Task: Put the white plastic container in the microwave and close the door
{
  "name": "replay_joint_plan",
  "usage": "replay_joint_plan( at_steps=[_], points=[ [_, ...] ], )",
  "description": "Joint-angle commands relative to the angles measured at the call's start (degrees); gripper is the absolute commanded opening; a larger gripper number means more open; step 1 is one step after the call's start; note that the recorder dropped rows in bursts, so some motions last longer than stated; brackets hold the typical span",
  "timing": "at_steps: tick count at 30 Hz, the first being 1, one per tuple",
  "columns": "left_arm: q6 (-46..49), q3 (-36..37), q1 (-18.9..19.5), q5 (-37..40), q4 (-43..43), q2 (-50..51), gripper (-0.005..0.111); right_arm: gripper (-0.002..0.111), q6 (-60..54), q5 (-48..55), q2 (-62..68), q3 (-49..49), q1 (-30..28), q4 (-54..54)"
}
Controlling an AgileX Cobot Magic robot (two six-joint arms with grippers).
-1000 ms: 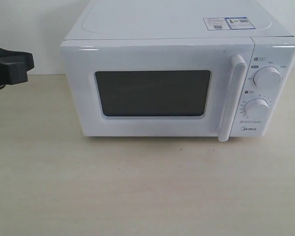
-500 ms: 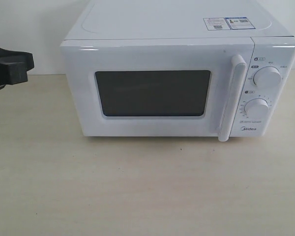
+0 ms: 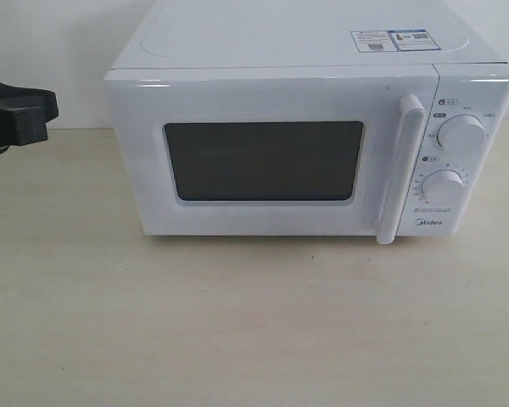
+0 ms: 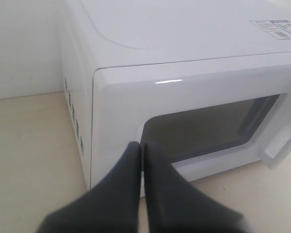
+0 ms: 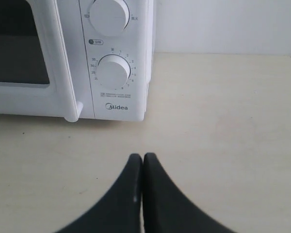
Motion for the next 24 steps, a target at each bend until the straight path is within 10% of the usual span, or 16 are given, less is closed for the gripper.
replay_joint_plan(
  at_steps=[1, 24],
  points=[
    [-0.1, -0.4, 0.0, -0.4, -0.1, 0.2, 0.004, 0.000, -0.2, -0.1, -0.3, 0.0, -0.2, -0.4],
    [1.1, -0.1, 0.2, -0.9, 0.4, -6.5, 0.004, 0.000, -0.2, -0.1, -0.3, 0.0, -0.2, -0.4]
  ],
)
